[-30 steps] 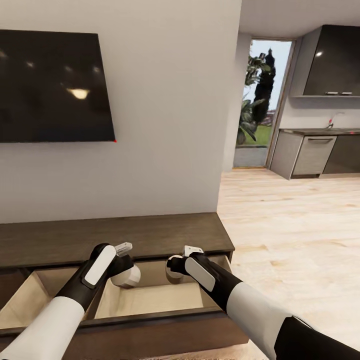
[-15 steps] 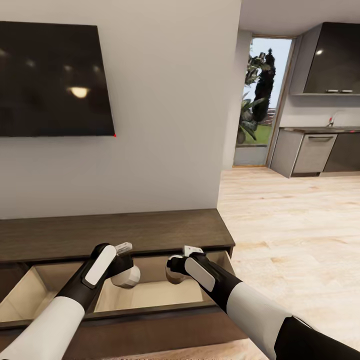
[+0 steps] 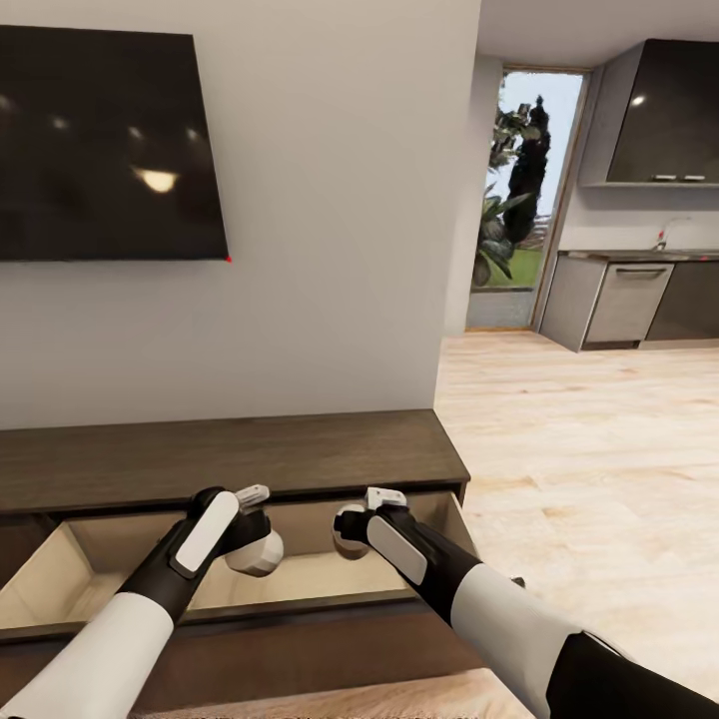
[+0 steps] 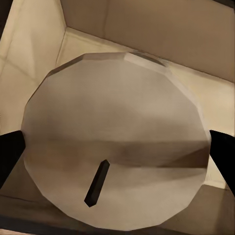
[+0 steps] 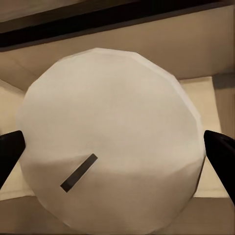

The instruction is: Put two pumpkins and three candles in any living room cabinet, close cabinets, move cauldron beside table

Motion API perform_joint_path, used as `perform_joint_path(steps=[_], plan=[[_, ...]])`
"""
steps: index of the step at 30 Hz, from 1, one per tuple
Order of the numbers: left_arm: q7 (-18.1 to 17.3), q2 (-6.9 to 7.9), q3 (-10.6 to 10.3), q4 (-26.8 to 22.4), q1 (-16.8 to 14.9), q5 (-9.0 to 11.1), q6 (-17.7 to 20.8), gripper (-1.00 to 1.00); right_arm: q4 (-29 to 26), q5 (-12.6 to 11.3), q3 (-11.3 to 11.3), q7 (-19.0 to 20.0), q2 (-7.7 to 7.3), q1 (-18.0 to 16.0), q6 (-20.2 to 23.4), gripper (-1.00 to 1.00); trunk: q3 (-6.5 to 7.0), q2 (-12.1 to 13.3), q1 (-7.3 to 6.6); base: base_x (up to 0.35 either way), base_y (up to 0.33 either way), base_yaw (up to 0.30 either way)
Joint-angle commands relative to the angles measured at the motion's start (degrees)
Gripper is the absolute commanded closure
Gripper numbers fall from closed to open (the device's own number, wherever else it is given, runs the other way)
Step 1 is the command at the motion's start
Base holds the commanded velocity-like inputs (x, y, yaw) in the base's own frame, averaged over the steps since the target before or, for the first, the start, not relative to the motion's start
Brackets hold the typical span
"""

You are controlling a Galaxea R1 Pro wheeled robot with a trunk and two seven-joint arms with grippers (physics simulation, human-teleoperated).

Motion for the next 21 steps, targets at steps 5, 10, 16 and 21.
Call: perform_joint_path(steps=[5, 10, 16, 21], plan=[[0.57, 0.15, -1.87, -0.08, -0.06, 0.5, -2.14, 1.0, -0.09, -0.07, 0.26, -0.53, 0.0, -0.08, -0.21, 1.0, -0.96, -2.05, 1.09, 0.0, 0.0, 0.0], [0.57, 0.16, -2.08, -0.14, -0.06, 0.5, -2.63, 1.0, -0.09, -0.04, 0.26, -0.53, 0.0, -0.08, -0.23, 1.0, -1.86, -4.06, 2.19, 0.0, 0.0, 0.0], [0.57, 0.26, -2.79, -0.2, -0.06, 0.49, -2.71, 1.0, -0.09, -0.04, 0.26, -0.53, 0.0, -0.08, -0.23, 1.0, -2.76, -6.06, 3.29, 0.0, 0.0, 0.0], [0.57, 0.34, -2.85, -0.25, -0.06, 0.5, -2.71, 1.0, -0.09, -0.03, 0.26, -0.53, 0.0, -0.08, -0.23, 1.0, -2.76, -6.06, 3.29, 0.0, 0.0, 0.0]])
